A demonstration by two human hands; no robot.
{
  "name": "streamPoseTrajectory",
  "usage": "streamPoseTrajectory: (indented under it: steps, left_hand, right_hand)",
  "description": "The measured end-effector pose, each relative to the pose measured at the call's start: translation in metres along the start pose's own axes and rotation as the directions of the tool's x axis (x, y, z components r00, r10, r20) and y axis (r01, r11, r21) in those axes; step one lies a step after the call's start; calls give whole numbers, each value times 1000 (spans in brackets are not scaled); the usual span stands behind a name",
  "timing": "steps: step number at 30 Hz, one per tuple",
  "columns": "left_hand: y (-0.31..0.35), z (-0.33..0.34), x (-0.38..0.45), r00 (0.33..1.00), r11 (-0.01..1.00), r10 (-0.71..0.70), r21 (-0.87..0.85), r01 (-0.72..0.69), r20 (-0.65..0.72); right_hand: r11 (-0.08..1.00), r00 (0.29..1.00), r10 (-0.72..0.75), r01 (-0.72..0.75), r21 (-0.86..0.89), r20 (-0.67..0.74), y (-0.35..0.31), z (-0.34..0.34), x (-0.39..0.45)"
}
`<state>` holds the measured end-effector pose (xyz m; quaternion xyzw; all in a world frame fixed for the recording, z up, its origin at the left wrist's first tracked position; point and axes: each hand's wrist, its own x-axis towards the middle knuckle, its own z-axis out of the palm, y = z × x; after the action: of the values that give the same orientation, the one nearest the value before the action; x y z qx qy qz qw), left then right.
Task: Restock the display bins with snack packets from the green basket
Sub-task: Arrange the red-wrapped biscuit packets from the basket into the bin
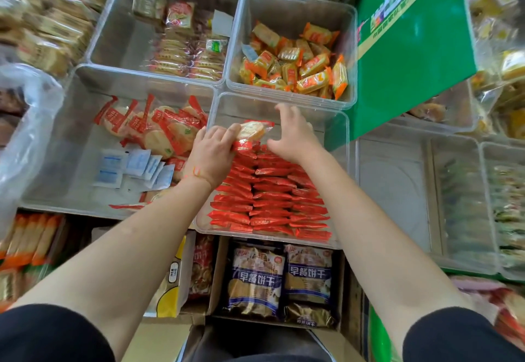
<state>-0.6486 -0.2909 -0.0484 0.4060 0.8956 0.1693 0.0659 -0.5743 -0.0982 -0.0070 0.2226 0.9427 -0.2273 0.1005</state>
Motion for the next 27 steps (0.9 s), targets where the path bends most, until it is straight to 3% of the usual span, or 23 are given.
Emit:
streamPoseTrajectory:
  steps: [1, 3, 5, 7, 9, 11, 13, 16, 18, 21, 27]
  left_hand:
    - [0, 0, 0, 1000, 1000, 4, 1, -4, -8]
    - [0, 1, -1, 1000, 1000, 6, 5, -6, -19]
    - [0, 1, -1, 1000, 1000, 2, 5, -2, -22]
    - [1, 1, -1, 1000, 1000, -7, 1, 7, -13]
    - [2, 1, -2, 1000, 1000, -25, 0, 25, 8]
    - [2, 0, -3, 999, 999, -34, 15, 33, 38]
    - [2, 0, -4, 998, 999, -38, 23, 37, 49]
    - [2, -1, -4, 998, 999, -43, 23, 42, 52]
    - [2, 0, -4, 998, 999, -47, 29, 45, 50]
    - [2, 1, -3, 997, 998, -48, 31, 46, 58]
    - [1, 2, -3, 996, 998, -54, 30, 52, 65]
  right_hand:
    - [994, 986, -110, 108, -23, -124, -5, -1, -5]
    - [950, 931, -307, 286, -130, -196, -17, 2, -14]
    - [903, 885, -416, 376, -205, -209, -27, 12, -16]
    - [884, 830, -465, 419, -206, -308, -30, 18, -14]
    - [929, 864, -359, 369, -41, -354, -25, 11, -13]
    - [955, 949, -87, 165, 245, -302, -10, -3, -14]
    - [855, 967, 181, -66, 514, -177, 9, -15, -14]
    - [721, 948, 307, -176, 670, -82, 26, -20, -14]
    - [797, 954, 279, -168, 580, -109, 30, -18, -10]
    - [955, 974, 153, -102, 277, -169, 31, -12, -7]
    - [995, 994, 98, -97, -17, 47, 27, 21, -2]
